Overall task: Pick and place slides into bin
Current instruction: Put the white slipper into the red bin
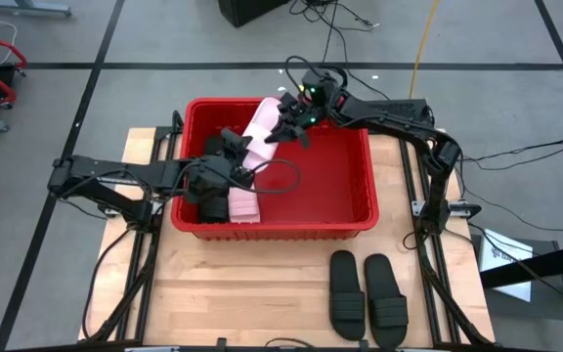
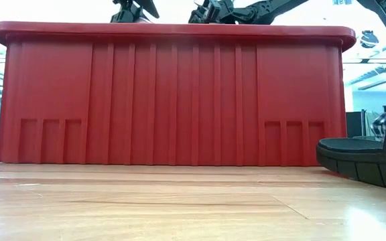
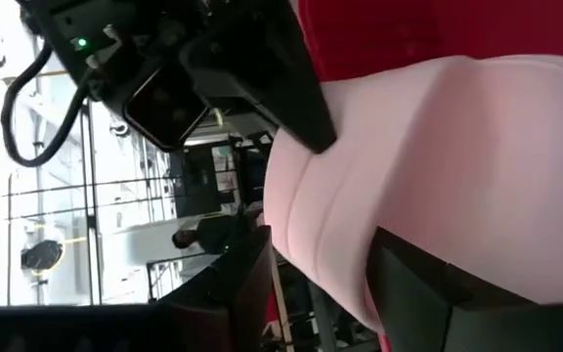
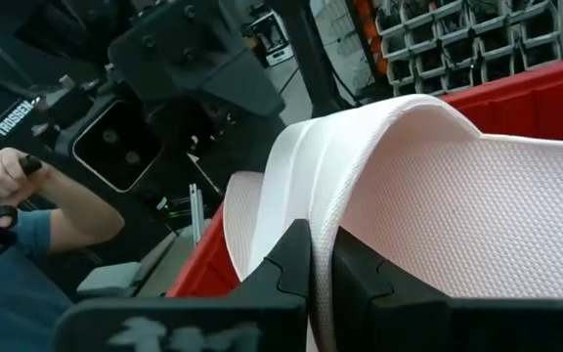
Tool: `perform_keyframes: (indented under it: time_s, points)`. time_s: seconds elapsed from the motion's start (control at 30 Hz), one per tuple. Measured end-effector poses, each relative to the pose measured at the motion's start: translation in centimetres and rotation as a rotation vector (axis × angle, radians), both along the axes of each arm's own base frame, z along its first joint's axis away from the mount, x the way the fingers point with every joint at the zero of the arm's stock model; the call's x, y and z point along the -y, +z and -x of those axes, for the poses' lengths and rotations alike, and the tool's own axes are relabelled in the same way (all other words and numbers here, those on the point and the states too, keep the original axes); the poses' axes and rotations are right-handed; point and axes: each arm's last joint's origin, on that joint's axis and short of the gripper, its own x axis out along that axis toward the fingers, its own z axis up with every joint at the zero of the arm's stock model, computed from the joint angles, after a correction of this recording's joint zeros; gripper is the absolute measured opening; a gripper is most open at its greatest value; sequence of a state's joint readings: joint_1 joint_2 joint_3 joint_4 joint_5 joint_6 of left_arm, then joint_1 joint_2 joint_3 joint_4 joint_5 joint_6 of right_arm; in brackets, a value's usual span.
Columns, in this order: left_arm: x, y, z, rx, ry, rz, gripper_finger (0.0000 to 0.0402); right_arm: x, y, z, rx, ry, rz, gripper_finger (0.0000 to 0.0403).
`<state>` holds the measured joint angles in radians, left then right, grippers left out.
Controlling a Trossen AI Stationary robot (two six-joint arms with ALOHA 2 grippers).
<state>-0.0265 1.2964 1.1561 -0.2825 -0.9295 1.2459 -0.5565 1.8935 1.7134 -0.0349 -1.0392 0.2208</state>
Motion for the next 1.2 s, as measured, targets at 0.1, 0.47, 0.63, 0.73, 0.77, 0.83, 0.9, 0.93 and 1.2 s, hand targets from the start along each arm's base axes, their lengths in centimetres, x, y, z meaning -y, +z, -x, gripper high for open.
perform_keyframes:
  time_s: [0.1,0.47,0.63,0.73,0.77,0.83,0.9,0.93,1.2]
  points:
    - [0.1,0.0,0.0,-0.005,-0.009,-0.002,0.0168,-0.5,0.0,-0.3,0.000,0.009,0.003,0.0006]
    - [0.1,-0.2,-0.2,-0.019,-0.033,0.003,0.0168,-1.4,0.0,-0.8,0.007,0.018,0.026,0.0006]
    - [0.1,-0.2,-0.2,-0.027,-0.048,0.002,0.0153,-1.6,0.0,-0.8,0.013,0.045,0.023,0.0006]
    - [0.2,-0.2,-0.2,-0.042,-0.056,-0.008,0.0115,-1.6,0.0,-0.8,0.015,0.050,0.024,0.0006]
    - [0.2,-0.2,-0.2,-0.043,-0.056,-0.008,0.0099,-1.6,0.0,-0.8,0.017,0.051,0.027,0.0006]
    - [0.2,-0.2,-0.2,-0.044,-0.056,-0.009,0.0063,-1.6,0.0,-0.8,0.021,0.053,0.031,0.0006]
    - [0.2,-0.2,-0.2,-0.044,-0.056,-0.008,0.0028,-1.6,0.0,-0.8,0.023,0.056,0.034,0.0006]
    - [0.2,-0.2,-0.2,-0.044,-0.056,-0.008,0.0015,-1.6,0.0,-0.8,0.024,0.056,0.036,0.0006]
    - [0.2,-0.2,-0.2,-0.032,-0.052,0.000,0.0024,-1.6,0.0,-0.8,0.032,0.057,0.048,0.0026]
